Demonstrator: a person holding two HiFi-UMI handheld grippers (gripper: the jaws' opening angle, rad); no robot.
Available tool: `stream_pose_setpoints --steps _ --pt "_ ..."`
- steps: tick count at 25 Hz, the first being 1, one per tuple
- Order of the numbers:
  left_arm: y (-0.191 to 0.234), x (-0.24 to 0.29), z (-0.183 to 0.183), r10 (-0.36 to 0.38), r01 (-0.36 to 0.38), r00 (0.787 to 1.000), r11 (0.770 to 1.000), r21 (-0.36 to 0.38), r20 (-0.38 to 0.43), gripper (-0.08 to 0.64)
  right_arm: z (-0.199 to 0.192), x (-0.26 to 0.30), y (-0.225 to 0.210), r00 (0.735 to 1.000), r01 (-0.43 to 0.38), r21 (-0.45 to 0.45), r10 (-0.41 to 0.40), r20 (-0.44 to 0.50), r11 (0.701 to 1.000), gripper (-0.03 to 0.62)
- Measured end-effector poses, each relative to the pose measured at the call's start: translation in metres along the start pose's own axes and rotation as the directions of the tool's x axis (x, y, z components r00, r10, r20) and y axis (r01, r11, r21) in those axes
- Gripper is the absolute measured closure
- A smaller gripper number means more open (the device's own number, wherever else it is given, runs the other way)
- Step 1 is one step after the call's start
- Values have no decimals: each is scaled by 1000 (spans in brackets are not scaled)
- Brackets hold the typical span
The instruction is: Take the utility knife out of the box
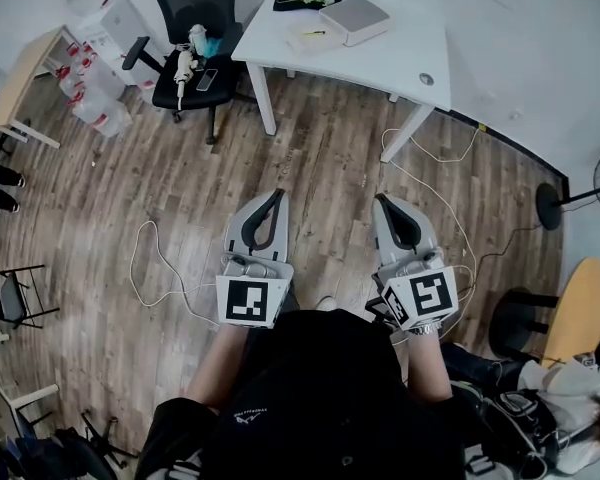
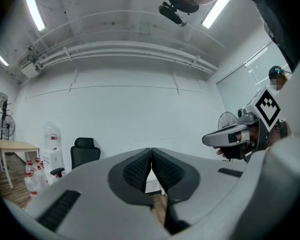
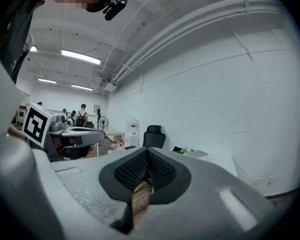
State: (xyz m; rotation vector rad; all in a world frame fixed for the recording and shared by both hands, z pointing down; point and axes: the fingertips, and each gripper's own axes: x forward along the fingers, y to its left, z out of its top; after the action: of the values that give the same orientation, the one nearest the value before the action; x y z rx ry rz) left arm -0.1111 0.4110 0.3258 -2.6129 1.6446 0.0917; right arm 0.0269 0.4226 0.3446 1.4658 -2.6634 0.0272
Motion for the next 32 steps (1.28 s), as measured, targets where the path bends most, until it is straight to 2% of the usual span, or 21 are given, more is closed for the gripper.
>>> stream_pose_setpoints --steps 5,12,21,32 --pt "45 22 3 4 -3 1000 999 -32 26 554 7 43 5 1000 12 -12 -12 -3 1000 588" --pt "94 49 4 -53 54 997 999 -6 47 554 16 100 15 999 40 -21 -39 3 999 588" --pt "161 62 0 -56 57 997 998 -13 52 554 26 165 36 998 52 -24 -52 18 998 588" --pt "196 83 -21 -55 55 998 998 -26 12 554 19 213 32 999 53 -12 -53 -1 999 588"
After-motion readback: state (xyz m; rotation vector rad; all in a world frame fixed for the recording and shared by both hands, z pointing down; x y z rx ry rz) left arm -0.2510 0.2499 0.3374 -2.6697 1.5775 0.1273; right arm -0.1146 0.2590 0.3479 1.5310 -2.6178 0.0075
